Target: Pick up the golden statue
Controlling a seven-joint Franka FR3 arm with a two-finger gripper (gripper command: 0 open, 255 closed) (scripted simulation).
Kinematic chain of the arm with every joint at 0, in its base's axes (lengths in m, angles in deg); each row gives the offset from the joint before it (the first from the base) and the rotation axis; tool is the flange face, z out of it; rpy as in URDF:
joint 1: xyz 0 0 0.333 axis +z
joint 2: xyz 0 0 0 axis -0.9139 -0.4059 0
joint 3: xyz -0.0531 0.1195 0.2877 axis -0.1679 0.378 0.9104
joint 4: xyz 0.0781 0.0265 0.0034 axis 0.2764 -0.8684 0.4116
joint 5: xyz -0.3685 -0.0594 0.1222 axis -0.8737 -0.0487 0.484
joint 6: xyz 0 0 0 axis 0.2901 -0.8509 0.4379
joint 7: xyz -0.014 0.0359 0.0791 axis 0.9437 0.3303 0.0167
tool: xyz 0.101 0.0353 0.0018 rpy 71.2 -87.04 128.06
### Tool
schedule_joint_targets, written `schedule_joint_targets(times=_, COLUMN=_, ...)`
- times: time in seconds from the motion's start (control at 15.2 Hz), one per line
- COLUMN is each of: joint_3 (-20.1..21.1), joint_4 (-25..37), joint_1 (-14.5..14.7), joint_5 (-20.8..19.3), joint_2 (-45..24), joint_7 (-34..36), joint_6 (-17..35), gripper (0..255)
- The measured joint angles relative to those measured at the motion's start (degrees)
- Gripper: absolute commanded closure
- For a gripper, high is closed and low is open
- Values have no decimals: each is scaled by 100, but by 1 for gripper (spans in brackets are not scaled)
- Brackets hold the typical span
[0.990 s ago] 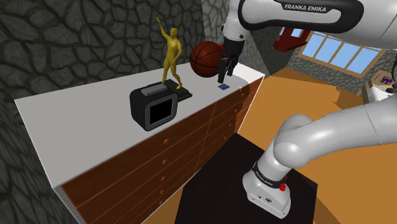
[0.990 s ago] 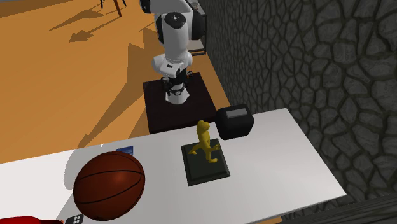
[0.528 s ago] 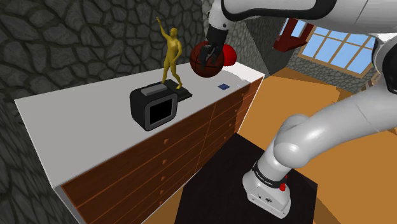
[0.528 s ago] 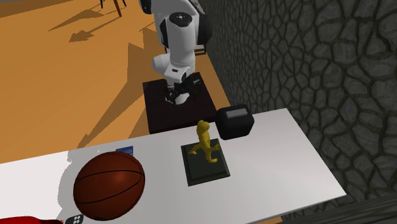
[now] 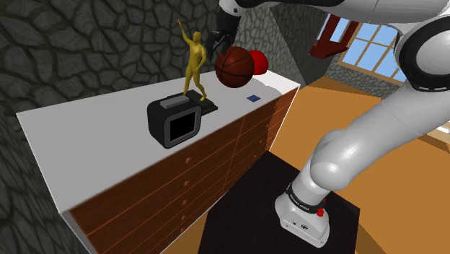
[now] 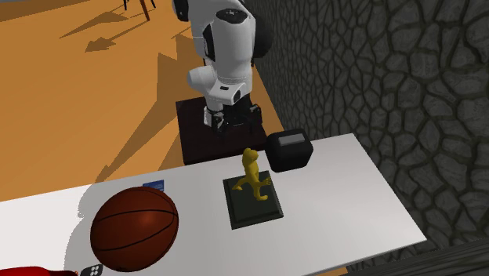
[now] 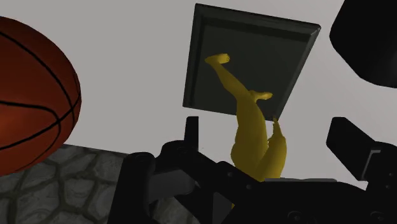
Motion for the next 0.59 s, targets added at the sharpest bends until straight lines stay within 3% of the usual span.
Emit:
schedule_joint_targets(times=0.4, joint_3=65, joint_4=1117, joint_1=31, joint_5=-15, joint_2=-801, joint_7=142, joint_6=310, gripper=0)
schedule_joint_targets(times=0.59, joint_3=56, joint_4=1050, joint_1=24, joint_5=-19, joint_2=-832, joint_7=142, joint_6=493, gripper=0)
